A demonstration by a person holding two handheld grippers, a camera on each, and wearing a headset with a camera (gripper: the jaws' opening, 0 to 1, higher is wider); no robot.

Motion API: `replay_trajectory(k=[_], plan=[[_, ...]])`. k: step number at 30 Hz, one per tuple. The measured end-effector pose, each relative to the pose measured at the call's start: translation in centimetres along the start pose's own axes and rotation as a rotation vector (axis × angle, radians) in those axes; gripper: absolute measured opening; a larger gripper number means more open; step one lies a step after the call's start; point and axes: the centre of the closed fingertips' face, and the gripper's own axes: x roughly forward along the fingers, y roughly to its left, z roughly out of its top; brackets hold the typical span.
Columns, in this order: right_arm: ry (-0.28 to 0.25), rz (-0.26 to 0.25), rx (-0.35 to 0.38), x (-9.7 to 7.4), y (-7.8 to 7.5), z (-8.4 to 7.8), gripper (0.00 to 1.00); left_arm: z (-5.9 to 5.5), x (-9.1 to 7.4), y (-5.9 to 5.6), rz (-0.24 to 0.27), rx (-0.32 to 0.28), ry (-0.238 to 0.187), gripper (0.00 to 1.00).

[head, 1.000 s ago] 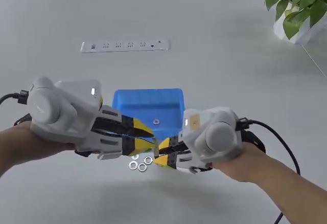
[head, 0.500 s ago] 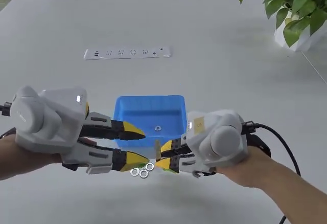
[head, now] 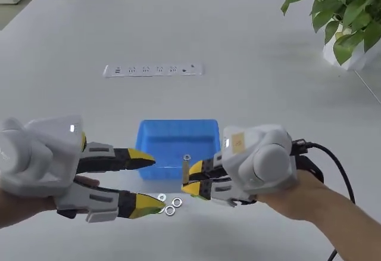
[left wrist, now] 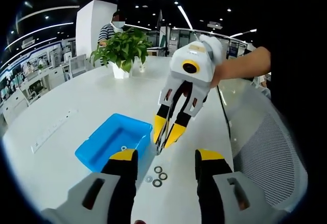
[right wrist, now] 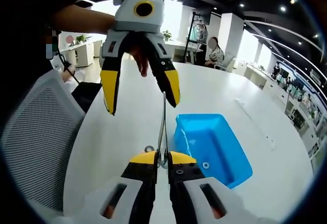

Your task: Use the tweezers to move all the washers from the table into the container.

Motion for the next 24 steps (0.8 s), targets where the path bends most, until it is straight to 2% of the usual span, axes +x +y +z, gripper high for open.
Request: replay_trajectory(k=[5, 11, 24], plan=[[-0.014, -0.008, -0.013, -0.3, -1.0, 0.9, 0.08, -0.2, -0.4, 0.2, 0.03, -0.027, -0.005, 0.57], [-0.035, -0.017, -0.017, -0.4, -2.5, 1.6, 0.08, 0.0, -0.9, 0.5, 0.06, -0.049, -0.025, 0.6], [-0.072, -0.032, -0.017, 0.8, -5.3, 1.7, 0.08, 0.0, -1.9, 0.9, 0.111, -0.084, -0.044, 0.71]])
